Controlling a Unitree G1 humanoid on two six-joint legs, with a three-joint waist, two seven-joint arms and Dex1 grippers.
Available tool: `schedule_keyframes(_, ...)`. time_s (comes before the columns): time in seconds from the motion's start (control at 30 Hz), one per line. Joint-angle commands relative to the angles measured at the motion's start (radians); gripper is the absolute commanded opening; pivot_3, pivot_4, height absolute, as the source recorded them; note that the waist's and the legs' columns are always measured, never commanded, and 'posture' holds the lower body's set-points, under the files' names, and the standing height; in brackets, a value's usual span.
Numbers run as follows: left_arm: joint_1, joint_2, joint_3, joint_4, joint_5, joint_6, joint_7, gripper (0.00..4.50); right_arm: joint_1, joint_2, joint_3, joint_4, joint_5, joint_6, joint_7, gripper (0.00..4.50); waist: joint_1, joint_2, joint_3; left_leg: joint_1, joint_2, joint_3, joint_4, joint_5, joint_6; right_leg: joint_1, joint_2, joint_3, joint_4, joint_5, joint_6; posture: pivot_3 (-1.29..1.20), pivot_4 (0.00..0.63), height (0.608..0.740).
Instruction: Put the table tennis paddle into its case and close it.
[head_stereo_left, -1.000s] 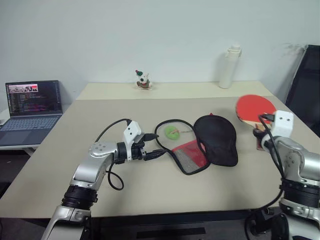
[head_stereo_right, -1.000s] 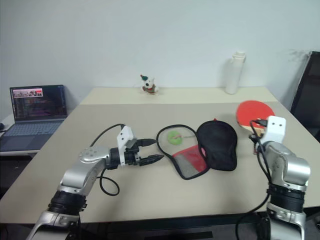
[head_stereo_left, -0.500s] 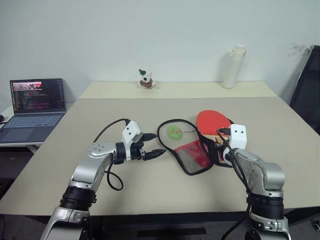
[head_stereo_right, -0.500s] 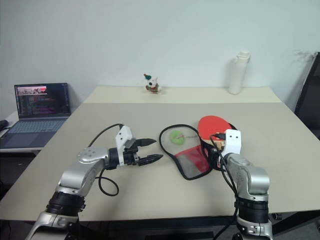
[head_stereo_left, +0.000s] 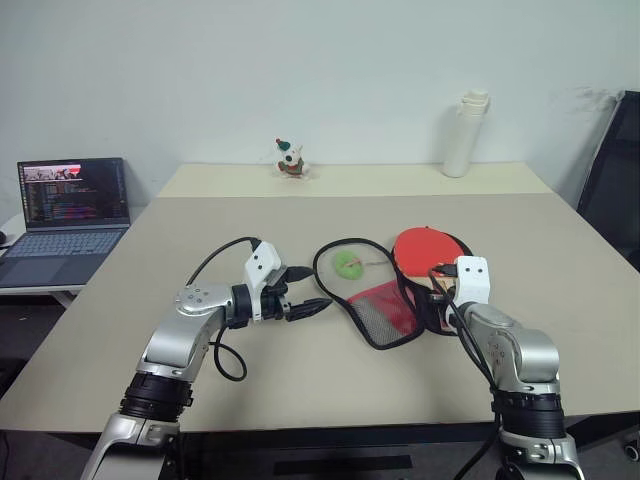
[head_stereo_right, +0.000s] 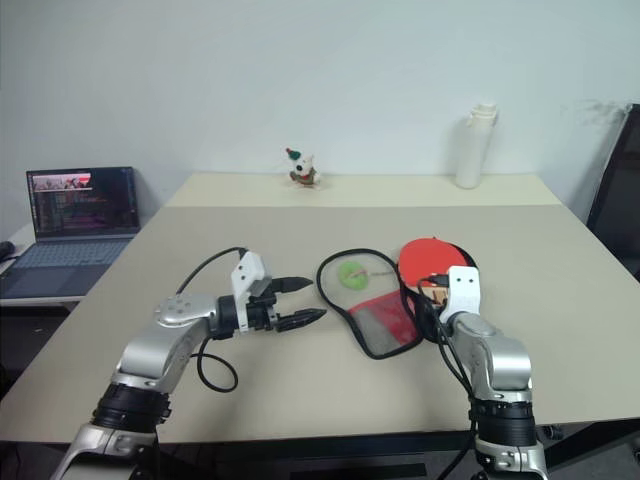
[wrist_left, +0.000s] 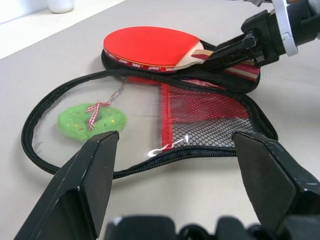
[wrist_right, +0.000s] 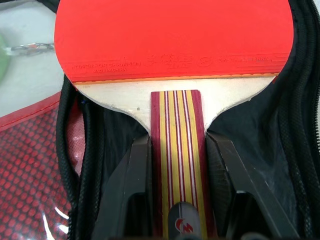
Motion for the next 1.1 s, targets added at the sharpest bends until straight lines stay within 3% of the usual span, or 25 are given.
schedule_keyframes(0.03, -0.003, 0.005, 0.010, -0.026, -0.004, -0.023, -0.002, 3.96, -0.018, -0.006, -0.012, -0.011, -0.010, -0.043, -0.005, 1.08, 0.000, 0.000, 0.000, 0.000, 0.000, 0.000, 0.000, 0.000, 0.000, 0.000, 0.000, 0.000, 0.000, 0.000, 0.000, 0.00, 0.150, 0.740)
schedule_keyframes(0.43, 0.002, 0.002, 0.009, -0.018, -0.002, -0.034, 0.000, 3.96, -0.021, -0.011, -0.016, 0.010, -0.030, -0.043, -0.005, 1.07, 0.000, 0.000, 0.000, 0.000, 0.000, 0.000, 0.000, 0.000, 0.000, 0.000, 0.000, 0.000, 0.000, 0.000, 0.000, 0.00, 0.150, 0.740)
schedule_keyframes(0.77, 0.013, 0.006, 0.013, -0.005, 0.005, -0.041, 0.003, 3.96, -0.013, -0.028, 0.020, -0.069, -0.015, -0.055, 0.040, 4.41, 0.000, 0.000, 0.000, 0.000, 0.000, 0.000, 0.000, 0.000, 0.000, 0.000, 0.000, 0.000, 0.000, 0.000, 0.000, 0.00, 0.150, 0.740)
schedule_keyframes(0.93, 0.028, 0.020, 0.014, 0.024, 0.025, -0.041, 0.010, 3.96, 0.034, -0.154, 0.035, -0.299, 0.135, 0.005, 0.277, 4.41, 0.001, 0.000, 0.000, 0.000, 0.000, 0.000, 0.000, 0.000, 0.000, 0.000, 0.000, 0.000, -0.001, 0.000, 0.001, 0.00, 0.150, 0.740)
schedule_keyframes(1.03, 0.016, 0.015, 0.008, 0.083, 0.063, -0.073, 0.040, 3.37, 0.050, -0.239, -0.039, -0.385, 0.251, 0.069, 0.383, 4.45, 0.002, 0.000, 0.000, 0.000, 0.000, -0.001, 0.000, 0.000, 0.000, 0.001, 0.000, -0.001, -0.001, -0.002, 0.003, 0.00, 0.150, 0.740)
schedule_keyframes(1.1, 0.002, 0.004, 0.004, 0.115, 0.074, -0.086, 0.048, 2.75, 0.055, -0.284, -0.069, -0.389, 0.275, 0.070, 0.408, 4.45, 0.002, 0.000, 0.000, 0.000, 0.000, -0.002, 0.001, 0.000, 0.000, 0.001, 0.000, -0.001, -0.001, -0.002, 0.004, 0.00, 0.150, 0.740)
